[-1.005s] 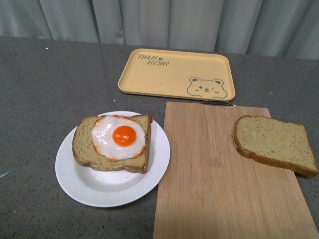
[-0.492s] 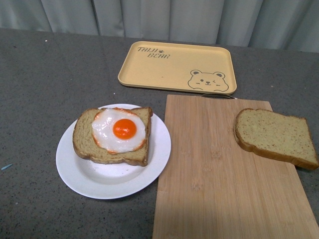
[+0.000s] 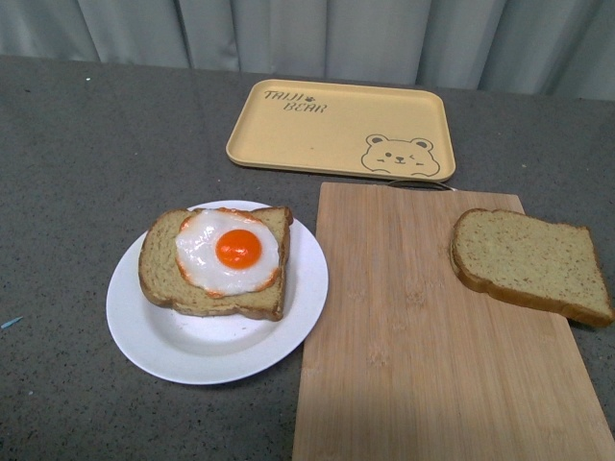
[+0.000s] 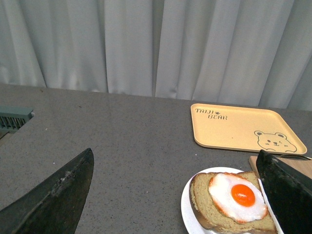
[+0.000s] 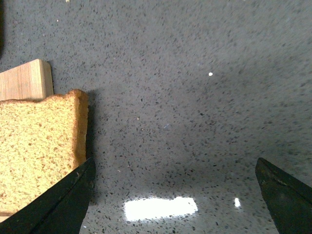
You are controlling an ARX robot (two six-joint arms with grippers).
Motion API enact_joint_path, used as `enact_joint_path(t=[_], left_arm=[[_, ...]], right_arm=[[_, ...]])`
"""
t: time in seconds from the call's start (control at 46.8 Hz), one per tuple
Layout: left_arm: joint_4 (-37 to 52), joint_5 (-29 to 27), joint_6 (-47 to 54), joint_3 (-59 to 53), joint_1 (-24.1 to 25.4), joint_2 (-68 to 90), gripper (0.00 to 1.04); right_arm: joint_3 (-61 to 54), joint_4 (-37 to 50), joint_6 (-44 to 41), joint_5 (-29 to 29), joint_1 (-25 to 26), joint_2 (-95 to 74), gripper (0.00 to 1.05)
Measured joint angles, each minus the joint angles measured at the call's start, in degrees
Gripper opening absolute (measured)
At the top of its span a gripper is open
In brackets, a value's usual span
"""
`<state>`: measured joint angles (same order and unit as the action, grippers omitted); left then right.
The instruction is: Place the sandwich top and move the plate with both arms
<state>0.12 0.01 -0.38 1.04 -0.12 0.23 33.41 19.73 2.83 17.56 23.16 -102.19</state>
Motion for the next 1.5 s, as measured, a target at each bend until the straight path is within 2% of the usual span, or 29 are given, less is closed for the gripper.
enact_joint_path(t=[0.043, 0.128, 0.193, 0.278, 0.406, 0.578, 0.642, 0.856, 1.027, 1.091, 1.134, 1.283, 1.412, 1.497], left_arm=[[0.0, 0.0, 0.0, 0.0, 0.0, 0.0, 0.98], [0.0, 0.0, 0.0, 0.0, 0.0, 0.0, 0.98], [0.0, 0.0, 0.0, 0.0, 0.0, 0.0, 0.98], [0.0, 0.0, 0.0, 0.0, 0.0, 0.0, 0.98], [0.0, 0.0, 0.0, 0.0, 0.0, 0.0, 0.98], [0.0, 0.0, 0.0, 0.0, 0.0, 0.0, 0.98], [0.0, 0.0, 0.0, 0.0, 0.0, 0.0, 0.98], [0.0, 0.0, 0.0, 0.0, 0.0, 0.0, 0.98], [0.0, 0.0, 0.0, 0.0, 0.0, 0.0, 0.98], [0.0, 0.0, 0.0, 0.0, 0.0, 0.0, 0.98], [0.0, 0.0, 0.0, 0.0, 0.0, 0.0, 0.98], [0.0, 0.0, 0.0, 0.0, 0.0, 0.0, 0.98], [0.0, 0.0, 0.0, 0.0, 0.0, 0.0, 0.98], [0.0, 0.0, 0.0, 0.0, 0.0, 0.0, 0.98]], right_arm=[[1.0, -0.6, 0.6, 1.4, 0.0, -1.6, 0.95], [4.3, -1.7, 3.1, 7.8, -0.5, -6.0, 0.95], [5.9, -1.6, 4.5, 9.7, -1.3, -7.9, 0.95], [7.6, -0.6, 6.9, 11.8, -2.6, -10.3, 0.95], [12.2, -3.7, 9.1, 14.4, -5.8, -15.3, 0.95], [15.5, -3.6, 10.9, 14.3, -9.5, -19.8, 0.94], [16.5, -3.2, 11.8, 13.6, -10.6, -20.9, 0.85], [17.5, -3.8, 15.1, 12.1, -12.2, -21.7, 0.39], [15.3, -2.5, 15.1, 12.0, -11.4, -17.8, 0.13], [14.3, -2.5, 14.9, 12.4, -11.5, -15.4, 0.07], [13.4, -2.2, 15.0, 13.7, -11.7, -13.1, 0.03], [12.4, -0.2, 16.9, 18.9, -14.0, -5.9, 0.03], [12.9, 3.3, 21.5, 22.3, -19.0, -2.9, 0.03], [14.1, 4.8, 24.9, 23.3, -24.1, -3.7, 0.03]])
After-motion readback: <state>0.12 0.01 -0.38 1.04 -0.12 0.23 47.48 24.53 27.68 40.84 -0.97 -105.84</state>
